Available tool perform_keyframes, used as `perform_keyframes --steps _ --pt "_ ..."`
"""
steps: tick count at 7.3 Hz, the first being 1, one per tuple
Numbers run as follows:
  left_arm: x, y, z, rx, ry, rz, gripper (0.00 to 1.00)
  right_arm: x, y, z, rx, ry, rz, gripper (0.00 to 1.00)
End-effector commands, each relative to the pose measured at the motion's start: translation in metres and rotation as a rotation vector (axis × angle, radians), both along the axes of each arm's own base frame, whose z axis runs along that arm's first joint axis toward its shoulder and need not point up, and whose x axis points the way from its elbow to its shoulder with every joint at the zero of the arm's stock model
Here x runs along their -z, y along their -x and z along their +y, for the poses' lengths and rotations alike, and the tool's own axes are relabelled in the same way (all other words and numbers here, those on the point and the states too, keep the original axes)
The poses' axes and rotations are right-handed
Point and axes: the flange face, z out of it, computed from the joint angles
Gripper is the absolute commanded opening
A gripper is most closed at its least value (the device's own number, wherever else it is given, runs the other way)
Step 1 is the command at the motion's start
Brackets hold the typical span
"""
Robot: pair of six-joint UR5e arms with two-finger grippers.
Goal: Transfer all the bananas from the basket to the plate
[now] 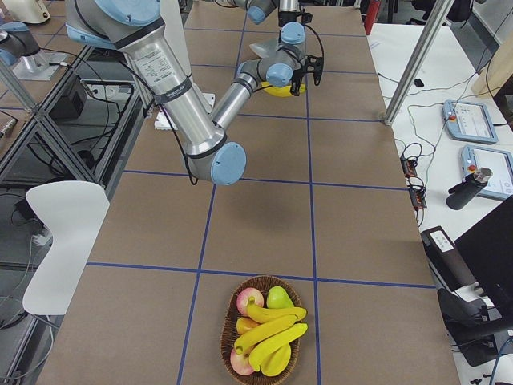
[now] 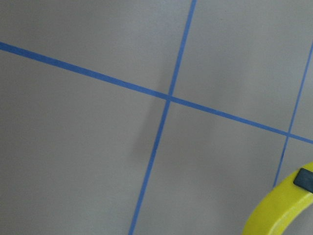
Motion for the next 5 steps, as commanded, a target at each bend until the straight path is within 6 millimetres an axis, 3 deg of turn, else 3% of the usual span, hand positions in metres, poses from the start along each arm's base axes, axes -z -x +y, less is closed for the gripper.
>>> perform_keyframes --steps 1,3,5 --pt "0.03 -0.039 0.035 -0.006 -0.007 0.051 1.0 0.004 0.0 0.003 0.005 -0.01 -0.012 0.0" --pt "0.046 -0.067 0.052 -0.004 -0.002 0.063 1.0 0.008 -0.001 0.005 0.001 -0.005 -0.022 0.0" --pt "0.048 -0.074 0.056 -0.014 -0.007 0.07 1.0 0.019 -0.007 0.011 0.005 -0.021 -0.042 0.0"
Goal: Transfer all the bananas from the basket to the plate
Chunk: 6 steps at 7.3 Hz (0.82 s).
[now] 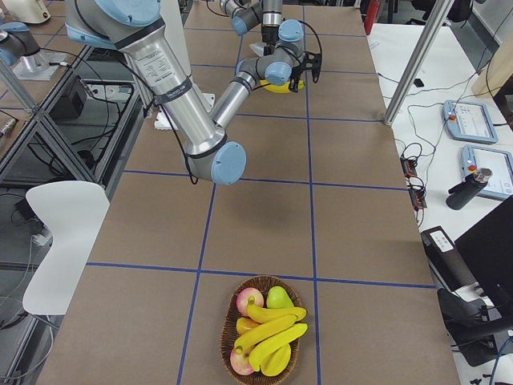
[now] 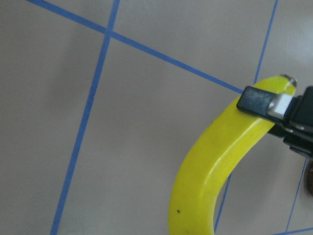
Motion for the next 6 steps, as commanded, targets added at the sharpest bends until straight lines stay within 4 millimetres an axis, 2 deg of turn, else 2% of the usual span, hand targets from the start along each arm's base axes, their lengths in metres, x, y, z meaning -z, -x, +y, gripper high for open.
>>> perform_keyframes --steps 1,3,6 --pt "0.004 -0.009 0.003 -0.001 -0.003 0.002 1.0 0.007 -0.002 0.007 0.009 -0.011 -0.015 0.0" --pt "0.005 -0.011 0.002 -0.001 -0.003 0.002 1.0 0.01 0.007 0.018 0.03 -0.015 -0.021 0.0" --pt "0.001 -0.019 0.001 -0.007 0.005 -0.009 1.0 0.021 0.003 0.03 0.028 -0.004 -0.05 0.0"
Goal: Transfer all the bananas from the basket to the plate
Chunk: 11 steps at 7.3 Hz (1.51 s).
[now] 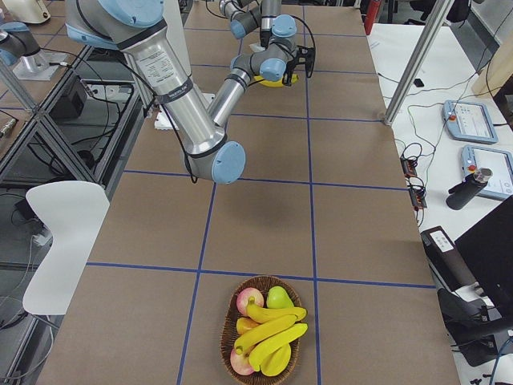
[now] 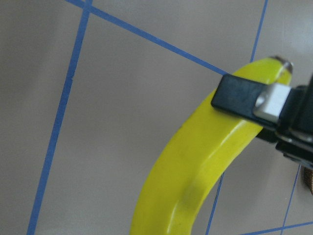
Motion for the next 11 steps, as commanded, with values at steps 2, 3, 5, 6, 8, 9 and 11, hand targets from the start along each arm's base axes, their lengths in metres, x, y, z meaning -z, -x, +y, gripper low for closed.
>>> perform_keyframes --steps 2,3,5,6,8,9,11 --pt "-0.004 -0.011 0.0 0.002 -0.008 0.008 0.83 0.004 -0.002 0.004 -0.001 0.002 -0.01 0.0" --pt "-0.005 -0.011 0.0 0.001 -0.007 0.007 0.63 0.004 -0.003 0.004 -0.001 0.001 -0.011 0.0" --pt "-0.004 -0.009 0.001 0.002 -0.013 0.018 0.01 0.004 -0.003 0.004 -0.001 0.001 -0.011 0.0" --pt "-0.004 -0.009 0.001 0.001 -0.013 0.018 0.0 0.005 -0.003 0.003 -0.001 0.001 -0.012 0.0" --pt "-0.002 -0.007 0.002 0.001 -0.014 0.022 0.0 0.004 -0.005 0.004 -0.029 0.026 -0.071 1.0" --pt "-0.003 -0.007 0.002 0.002 -0.015 0.021 0.0 0.003 -0.007 0.005 -0.032 0.016 -0.09 1.0" --pt "-0.007 -0.008 0.001 0.002 -0.013 0.016 0.0 0.004 -0.013 0.0 -0.042 0.015 -0.096 1.0"
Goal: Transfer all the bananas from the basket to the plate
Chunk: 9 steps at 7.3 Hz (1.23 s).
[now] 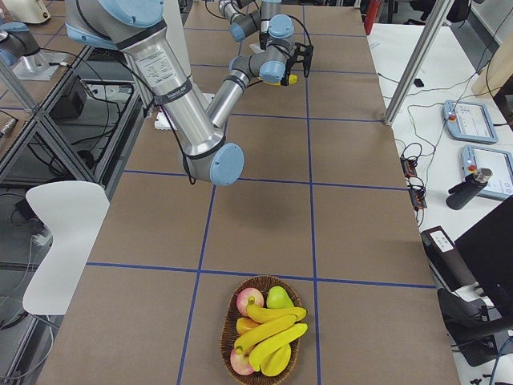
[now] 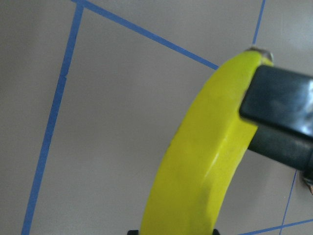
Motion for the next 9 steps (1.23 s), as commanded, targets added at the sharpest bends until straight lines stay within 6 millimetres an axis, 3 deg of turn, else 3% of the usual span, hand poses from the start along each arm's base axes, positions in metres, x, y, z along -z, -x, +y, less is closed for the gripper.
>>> perform_keyframes --steps 1,3,5,7,9 --pt "-0.004 -0.001 -0.001 0.0 0.003 -0.005 0.0 0.001 -0.014 -0.01 -0.022 0.003 -0.009 1.0" --pt "-0.009 0.0 -0.003 0.002 0.015 -0.02 0.0 -0.01 -0.047 -0.032 -0.034 0.034 -0.009 1.0" --pt "-0.038 0.015 0.002 0.006 0.034 -0.044 0.0 -0.054 -0.104 -0.06 -0.058 0.092 0.016 1.0" --pt "-0.1 0.077 0.024 0.03 0.064 -0.082 0.0 -0.091 -0.124 -0.068 -0.064 0.061 0.069 1.0" --pt "-0.171 0.139 0.026 0.094 0.131 -0.169 0.0 -0.131 -0.141 -0.071 -0.046 0.007 0.132 1.0"
